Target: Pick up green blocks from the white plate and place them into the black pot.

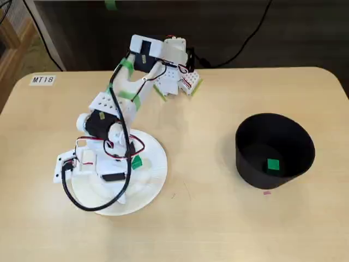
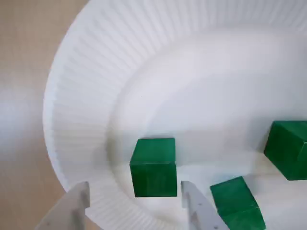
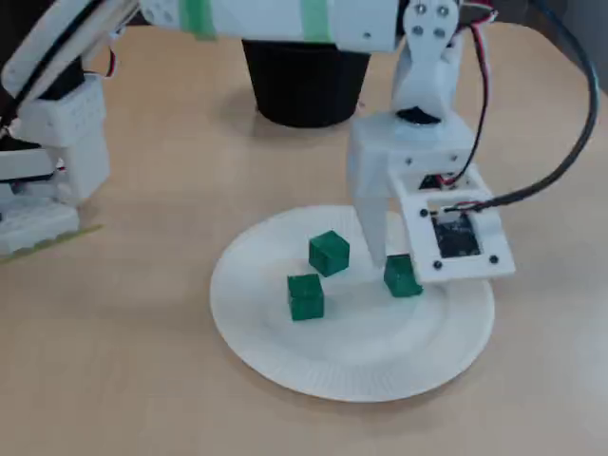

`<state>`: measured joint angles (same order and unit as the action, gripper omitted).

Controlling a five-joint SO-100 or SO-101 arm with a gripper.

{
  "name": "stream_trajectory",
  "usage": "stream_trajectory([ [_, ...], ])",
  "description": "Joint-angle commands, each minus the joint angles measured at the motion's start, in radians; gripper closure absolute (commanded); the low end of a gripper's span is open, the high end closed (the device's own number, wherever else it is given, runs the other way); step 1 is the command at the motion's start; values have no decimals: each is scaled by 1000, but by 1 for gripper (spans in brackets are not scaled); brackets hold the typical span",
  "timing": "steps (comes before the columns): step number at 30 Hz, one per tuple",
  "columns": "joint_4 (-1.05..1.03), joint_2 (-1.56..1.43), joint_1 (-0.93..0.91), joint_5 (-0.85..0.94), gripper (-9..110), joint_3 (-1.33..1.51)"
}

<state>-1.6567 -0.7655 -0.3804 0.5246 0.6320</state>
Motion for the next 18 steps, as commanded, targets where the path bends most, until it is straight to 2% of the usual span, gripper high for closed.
stream_trajectory([
  [1, 5, 2, -12, -12, 75, -41],
  [5, 5, 38, -15, -25, 80, -75],
  [10, 5, 97, -12, -60, 104, -147],
  [18, 0, 41, -17, -54, 104, -230],
])
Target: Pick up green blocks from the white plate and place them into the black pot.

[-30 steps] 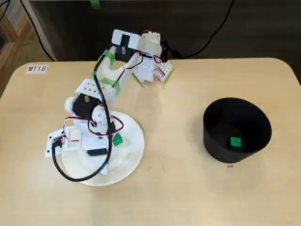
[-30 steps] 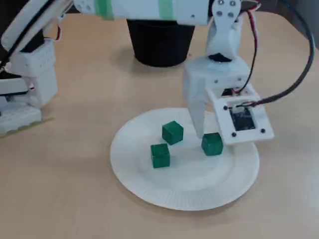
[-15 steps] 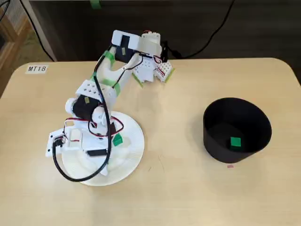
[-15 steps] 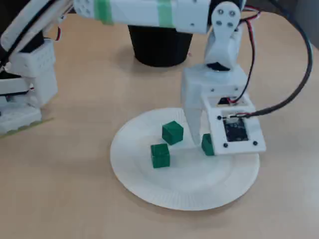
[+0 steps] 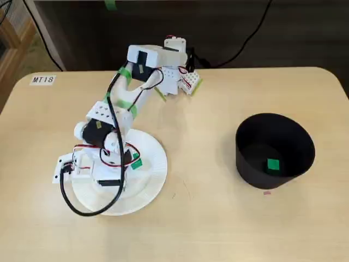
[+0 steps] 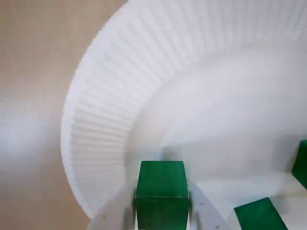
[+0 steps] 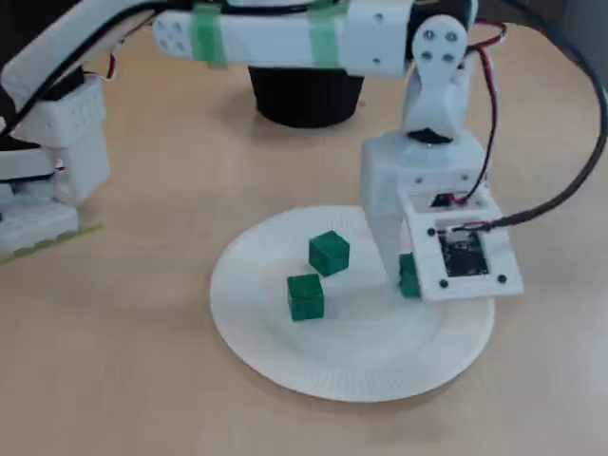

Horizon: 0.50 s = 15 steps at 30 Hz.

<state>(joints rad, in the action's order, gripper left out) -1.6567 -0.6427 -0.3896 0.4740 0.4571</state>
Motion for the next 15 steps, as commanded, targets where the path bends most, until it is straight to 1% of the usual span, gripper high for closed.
stream_trajectory([
  [1, 0, -115, -9, -11, 104, -63],
  [6, -2, -350, 26, -61, 104, -87],
  [8, -3, -459, 74, -121, 104, -87],
  [11, -3, -617, 210, -207, 104, -89],
  [15, -5, -831, 456, -387, 104, 52],
])
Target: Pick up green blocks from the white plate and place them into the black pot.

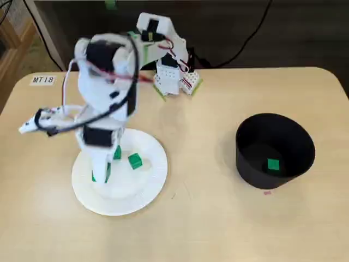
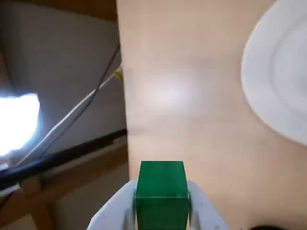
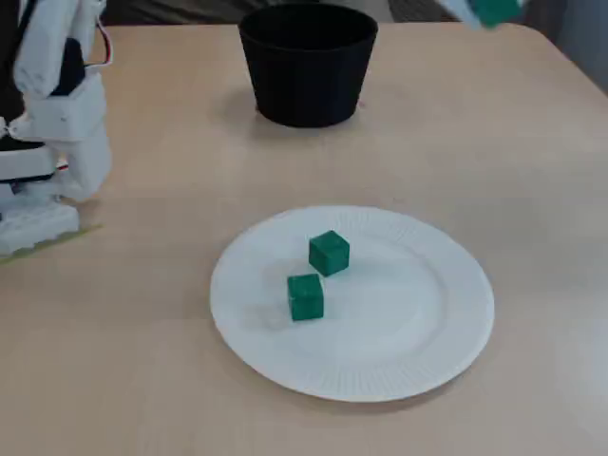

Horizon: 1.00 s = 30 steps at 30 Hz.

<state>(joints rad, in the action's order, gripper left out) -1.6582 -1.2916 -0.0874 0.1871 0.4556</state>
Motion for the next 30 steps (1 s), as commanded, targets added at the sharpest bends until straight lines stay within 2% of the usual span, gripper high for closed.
stream_trajectory([
  [1, -3, -230, 216, -147, 104, 100],
  [6, 6, -313, 508, -247, 104, 272],
  [9, 143, -373, 621, -252, 104, 463],
  [15, 543, -627, 660, -252, 104, 1054],
  [18, 704, -667, 678, -252, 104, 1249],
  [21, 819, -644, 686, -247, 104, 1348],
  [27, 827, -588, 709, -215, 104, 1359],
  [28, 821, -586, 715, -210, 100, 1359],
  [30, 795, -589, 729, -186, 84, 1359],
])
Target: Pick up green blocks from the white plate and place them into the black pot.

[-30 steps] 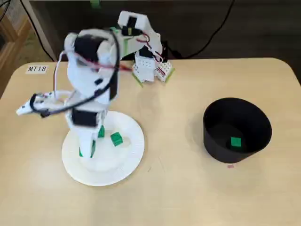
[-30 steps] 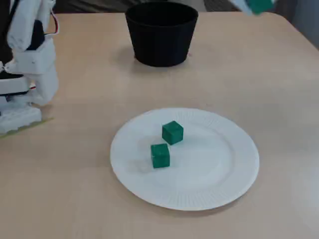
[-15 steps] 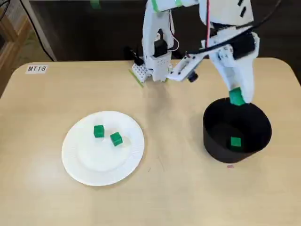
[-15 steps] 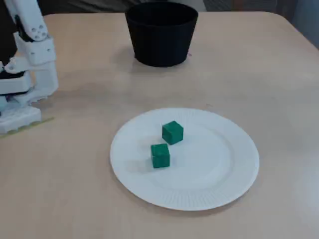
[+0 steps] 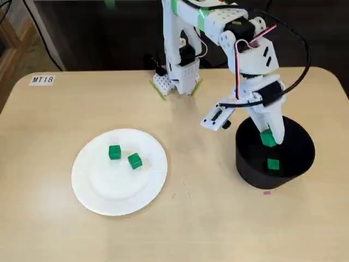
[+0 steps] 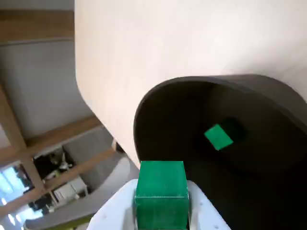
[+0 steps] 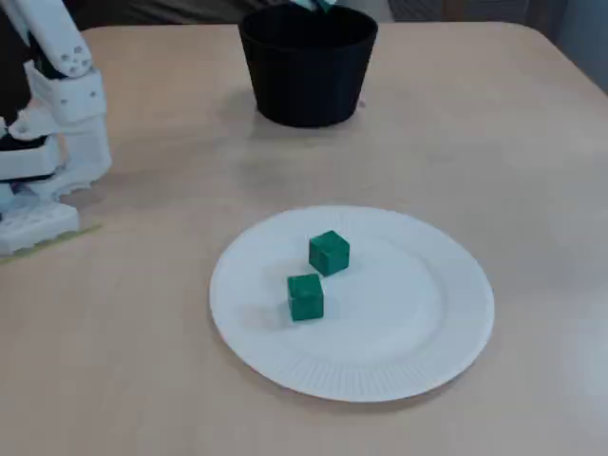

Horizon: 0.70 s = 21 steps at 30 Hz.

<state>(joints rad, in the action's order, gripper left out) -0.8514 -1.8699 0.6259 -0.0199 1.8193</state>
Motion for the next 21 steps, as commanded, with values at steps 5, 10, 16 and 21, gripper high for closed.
stream_trajectory([
  [5, -61, -23, 28, 18, 75, -5],
  [10, -72, -37, 26, 25, 77, -5],
  [16, -262, -100, -239, 54, 104, -195],
  [21, -390, -58, -655, -11, 104, -313],
])
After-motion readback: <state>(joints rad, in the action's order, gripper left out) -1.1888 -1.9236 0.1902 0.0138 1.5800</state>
